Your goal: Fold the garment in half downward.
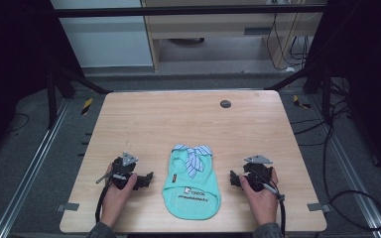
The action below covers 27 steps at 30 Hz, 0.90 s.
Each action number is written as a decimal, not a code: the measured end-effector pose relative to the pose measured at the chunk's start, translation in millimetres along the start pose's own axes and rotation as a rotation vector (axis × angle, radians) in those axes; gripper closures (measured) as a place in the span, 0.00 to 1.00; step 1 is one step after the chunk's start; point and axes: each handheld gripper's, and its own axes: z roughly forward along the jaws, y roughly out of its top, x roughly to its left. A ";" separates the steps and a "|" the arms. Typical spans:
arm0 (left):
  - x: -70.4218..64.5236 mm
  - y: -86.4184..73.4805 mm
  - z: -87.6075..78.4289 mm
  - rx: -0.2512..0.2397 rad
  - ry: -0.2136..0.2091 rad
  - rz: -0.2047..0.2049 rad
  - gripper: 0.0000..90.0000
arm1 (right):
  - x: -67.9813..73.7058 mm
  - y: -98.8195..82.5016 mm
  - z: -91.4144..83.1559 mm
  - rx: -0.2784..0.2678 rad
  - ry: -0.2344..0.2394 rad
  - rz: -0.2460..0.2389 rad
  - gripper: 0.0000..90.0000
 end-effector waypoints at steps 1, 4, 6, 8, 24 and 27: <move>0.0 0.0 0.0 0.000 0.000 0.000 0.00 | 0.0 0.0 0.0 0.000 0.000 0.000 0.02; -1.3 -1.1 -1.2 0.002 -0.015 0.018 0.00 | -1.3 0.2 0.2 0.001 0.014 -0.009 0.02; -2.1 -1.8 -1.9 0.001 -0.019 0.020 0.00 | -1.3 0.1 0.1 0.001 0.015 -0.009 0.02; -2.7 -2.6 -3.2 0.001 -0.032 0.030 0.00 | -1.2 0.0 0.1 0.001 0.016 -0.010 0.02; -8.1 72.7 0.8 0.006 -0.175 0.105 0.06 | 17.5 55.2 9.5 0.088 0.153 -0.217 0.45; -10.0 87.1 4.8 -0.005 -0.187 0.118 0.10 | 23.7 70.8 14.4 0.088 0.188 -0.237 0.52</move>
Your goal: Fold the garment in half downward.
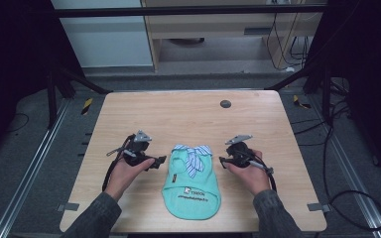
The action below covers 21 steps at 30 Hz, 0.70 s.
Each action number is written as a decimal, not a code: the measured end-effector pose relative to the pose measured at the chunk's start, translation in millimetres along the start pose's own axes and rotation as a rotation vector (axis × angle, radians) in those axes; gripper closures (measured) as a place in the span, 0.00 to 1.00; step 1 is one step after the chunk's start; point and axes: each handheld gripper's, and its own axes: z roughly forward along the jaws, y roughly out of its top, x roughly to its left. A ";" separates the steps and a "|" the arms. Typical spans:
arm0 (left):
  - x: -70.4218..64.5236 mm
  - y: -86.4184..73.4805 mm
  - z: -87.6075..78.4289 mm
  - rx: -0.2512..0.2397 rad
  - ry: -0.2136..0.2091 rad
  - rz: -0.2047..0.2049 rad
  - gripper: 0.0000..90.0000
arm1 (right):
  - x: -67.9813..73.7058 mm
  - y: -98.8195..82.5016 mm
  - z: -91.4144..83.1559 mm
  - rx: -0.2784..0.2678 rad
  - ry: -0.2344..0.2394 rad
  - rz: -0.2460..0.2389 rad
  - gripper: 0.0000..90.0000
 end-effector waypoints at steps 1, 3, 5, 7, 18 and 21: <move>0.0 0.0 0.0 0.000 0.000 0.000 0.11 | 0.0 0.0 0.0 0.000 0.000 0.000 0.52; -0.3 10.5 6.4 -0.007 -0.020 -0.029 0.16 | 1.6 16.0 6.9 0.010 0.029 -0.004 0.61; -1.8 16.1 10.5 -0.005 -0.032 -0.045 0.22 | 2.6 22.7 12.3 0.017 0.045 0.004 0.66; -3.9 20.7 12.5 -0.005 -0.043 -0.048 0.29 | 5.0 27.7 15.8 0.011 0.068 0.008 0.71; -6.3 41.9 33.4 0.047 -0.064 -0.040 0.59 | 6.9 48.0 28.4 0.001 0.135 0.032 0.91; -6.8 45.2 43.5 0.109 -0.069 -0.026 0.61 | 6.5 49.3 31.7 0.031 0.143 0.033 0.88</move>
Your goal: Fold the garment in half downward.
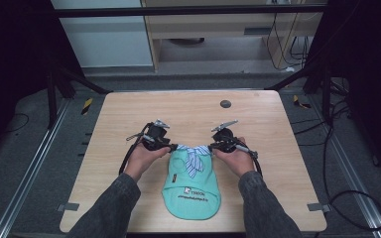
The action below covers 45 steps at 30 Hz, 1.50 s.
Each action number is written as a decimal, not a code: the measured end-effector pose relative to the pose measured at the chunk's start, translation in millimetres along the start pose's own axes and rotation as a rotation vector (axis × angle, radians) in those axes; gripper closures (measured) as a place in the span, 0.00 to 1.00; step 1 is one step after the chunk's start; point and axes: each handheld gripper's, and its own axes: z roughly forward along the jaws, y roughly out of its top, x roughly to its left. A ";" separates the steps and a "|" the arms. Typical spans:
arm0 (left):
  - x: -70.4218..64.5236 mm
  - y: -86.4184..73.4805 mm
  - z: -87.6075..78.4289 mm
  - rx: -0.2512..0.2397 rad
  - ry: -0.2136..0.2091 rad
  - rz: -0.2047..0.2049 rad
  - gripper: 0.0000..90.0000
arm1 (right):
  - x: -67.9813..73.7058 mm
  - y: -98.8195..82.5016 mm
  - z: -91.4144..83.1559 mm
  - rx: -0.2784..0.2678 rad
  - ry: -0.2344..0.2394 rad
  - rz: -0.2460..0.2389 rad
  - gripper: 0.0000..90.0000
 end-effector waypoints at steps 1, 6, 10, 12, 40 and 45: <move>0.0 0.0 0.0 0.000 0.000 0.000 0.61 | -0.8 0.8 0.3 0.004 -0.003 0.005 0.86; 2.7 8.9 4.7 0.024 0.004 -0.002 0.60 | 0.0 7.0 2.9 0.025 0.001 0.030 0.77; 3.4 11.6 7.0 0.033 0.009 0.005 0.61 | 1.3 9.9 8.0 0.029 0.006 0.028 0.76; 3.9 11.0 8.9 0.041 0.009 0.009 0.62 | 1.5 10.2 11.8 0.035 0.001 0.036 0.76; 1.8 -3.7 30.8 0.104 -0.018 0.021 0.71 | 5.2 2.7 29.7 0.074 -0.004 0.025 0.66; -0.3 -4.7 33.0 0.112 -0.019 0.032 0.72 | 8.4 2.9 30.1 0.079 -0.021 -0.003 0.64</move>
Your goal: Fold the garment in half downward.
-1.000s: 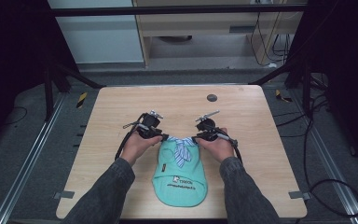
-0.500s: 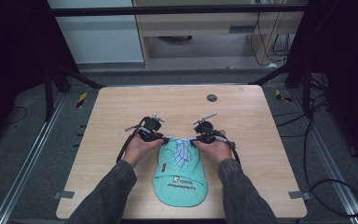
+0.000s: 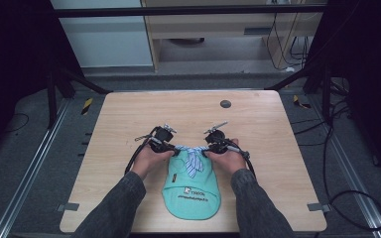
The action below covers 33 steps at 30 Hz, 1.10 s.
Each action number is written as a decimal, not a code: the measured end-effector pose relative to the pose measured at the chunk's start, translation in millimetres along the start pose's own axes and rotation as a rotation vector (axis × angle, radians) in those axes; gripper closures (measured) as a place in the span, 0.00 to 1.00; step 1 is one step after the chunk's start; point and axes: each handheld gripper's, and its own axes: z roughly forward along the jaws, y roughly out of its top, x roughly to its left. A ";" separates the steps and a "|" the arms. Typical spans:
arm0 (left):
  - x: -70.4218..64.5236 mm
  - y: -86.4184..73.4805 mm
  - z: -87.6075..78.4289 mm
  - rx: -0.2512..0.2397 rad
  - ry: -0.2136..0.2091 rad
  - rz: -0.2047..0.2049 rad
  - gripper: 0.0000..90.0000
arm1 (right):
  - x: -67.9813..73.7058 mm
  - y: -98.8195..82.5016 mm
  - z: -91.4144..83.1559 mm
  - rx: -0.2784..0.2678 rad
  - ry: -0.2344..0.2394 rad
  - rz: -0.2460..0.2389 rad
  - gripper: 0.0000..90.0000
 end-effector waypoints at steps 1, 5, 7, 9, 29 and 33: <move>-0.2 -0.1 0.4 0.001 0.000 0.000 0.73 | 1.0 0.1 0.1 0.002 -0.006 -0.011 0.64; -0.3 -1.0 1.4 0.003 -0.007 0.008 0.75 | 1.7 0.1 0.0 0.005 -0.009 -0.019 0.67; -0.5 -1.7 1.5 -0.003 -0.009 0.007 0.77 | 2.5 0.0 0.0 0.006 -0.005 -0.024 0.69; -1.3 -2.7 1.7 -0.010 -0.012 0.008 0.79 | 3.6 0.0 -0.4 0.009 0.002 -0.028 0.73; -7.1 -6.5 0.9 -0.025 -0.012 0.073 0.94 | 11.9 -0.7 -1.6 0.014 0.001 -0.102 0.91; -8.4 -6.2 -1.1 -0.022 -0.004 0.091 0.96 | 13.0 -1.0 -3.5 0.013 -0.002 -0.117 0.92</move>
